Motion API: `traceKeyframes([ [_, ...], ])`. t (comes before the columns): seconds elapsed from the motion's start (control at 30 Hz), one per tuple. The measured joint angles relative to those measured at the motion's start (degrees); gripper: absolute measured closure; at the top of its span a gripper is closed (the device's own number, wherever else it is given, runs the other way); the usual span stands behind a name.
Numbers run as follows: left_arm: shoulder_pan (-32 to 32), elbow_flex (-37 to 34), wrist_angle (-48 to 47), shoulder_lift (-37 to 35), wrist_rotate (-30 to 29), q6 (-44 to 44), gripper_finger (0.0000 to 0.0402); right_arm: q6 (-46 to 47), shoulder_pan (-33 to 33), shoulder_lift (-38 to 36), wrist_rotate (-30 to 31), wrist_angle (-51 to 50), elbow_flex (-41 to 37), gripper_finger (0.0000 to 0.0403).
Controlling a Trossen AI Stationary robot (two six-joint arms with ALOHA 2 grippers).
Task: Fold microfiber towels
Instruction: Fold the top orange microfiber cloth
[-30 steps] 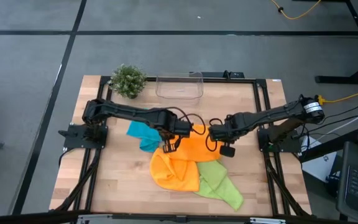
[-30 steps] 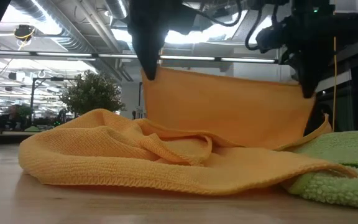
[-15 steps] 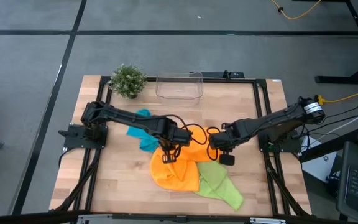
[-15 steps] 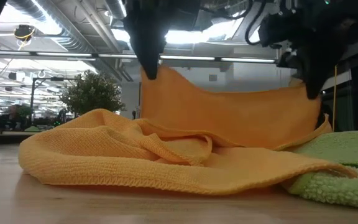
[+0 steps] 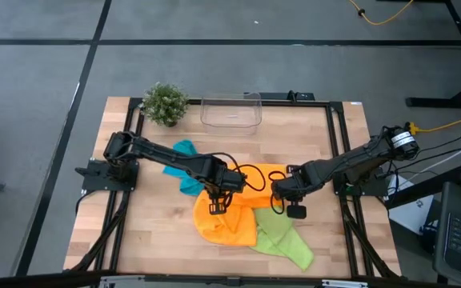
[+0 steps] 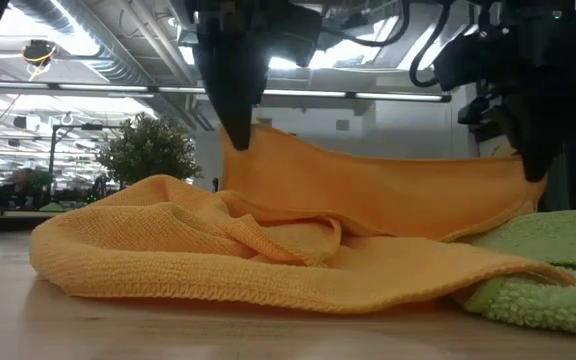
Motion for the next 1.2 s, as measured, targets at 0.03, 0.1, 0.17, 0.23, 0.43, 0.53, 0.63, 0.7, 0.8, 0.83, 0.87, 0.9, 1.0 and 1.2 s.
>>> traceKeyframes([
  [0.03, -0.02, -0.64, 0.40, 0.00, 0.05, 0.00, 0.0402, -0.34, 0.00, 0.00, 0.02, 0.06, 0.00, 0.0402],
  [0.1, -0.09, -1.42, 1.10, 0.00, 0.06, -0.15, 0.0402, -1.75, 0.00, 0.02, 0.63, 0.44, 0.00, 0.0402],
  [0.17, -0.08, -2.09, 1.63, 0.00, 0.02, -0.17, 0.0402, -2.81, 0.00, 0.04, 1.46, 1.34, 0.00, 0.0402],
  [0.23, -0.26, -3.07, 1.77, 0.00, -0.02, -0.17, 0.0402, -2.89, -0.02, 0.04, 1.51, 1.85, 0.00, 0.0402],
  [0.43, -0.90, -5.15, 3.20, 0.00, 0.32, -0.46, 0.0402, -3.08, -0.01, 0.07, -0.09, 2.73, 0.00, 0.0402],
  [0.53, -1.50, -5.23, 3.57, 0.00, 0.35, -0.49, 0.0402, -2.96, 0.03, 0.29, -1.36, 2.78, 0.00, 0.0402],
  [0.63, -2.13, -5.26, 4.00, 0.00, 0.34, -0.47, 0.0402, -2.99, 0.07, 0.38, -2.92, 3.82, 0.00, 0.0402],
  [0.7, -2.40, -5.26, 3.99, 0.00, 0.39, -1.40, 0.0400, -2.52, 0.07, 0.57, -4.59, 4.38, 0.00, 0.0399],
  [0.8, -1.83, -5.26, 4.01, 0.00, 2.50, -3.32, 0.0384, -0.61, 0.09, 0.57, -4.95, 4.22, 0.00, 0.0373],
  [0.83, -1.53, -5.26, 4.01, 0.00, 3.16, -4.18, 0.0375, 0.00, 0.09, 0.57, -4.95, 4.16, 0.00, 0.0360],
  [0.87, -1.29, -5.26, 4.01, 0.00, 3.80, -4.98, 0.0364, 0.23, 0.09, 0.57, -4.96, 4.18, 0.00, 0.0347],
  [0.9, -1.04, -5.26, 4.01, 0.00, 4.30, -5.66, 0.0352, 0.42, 0.09, 0.57, -4.99, 4.19, 0.00, 0.0334],
  [1.0, -0.65, -5.25, 3.96, 0.00, 5.33, -6.45, 0.0318, 1.65, 0.09, 0.57, -5.15, 4.09, 0.00, 0.0296],
  [1.2, 0.22, -2.01, -0.59, -0.41, 9.51, -6.34, 0.0278, 4.89, -0.15, 0.40, -11.44, -1.28, 0.06, 0.0242],
])
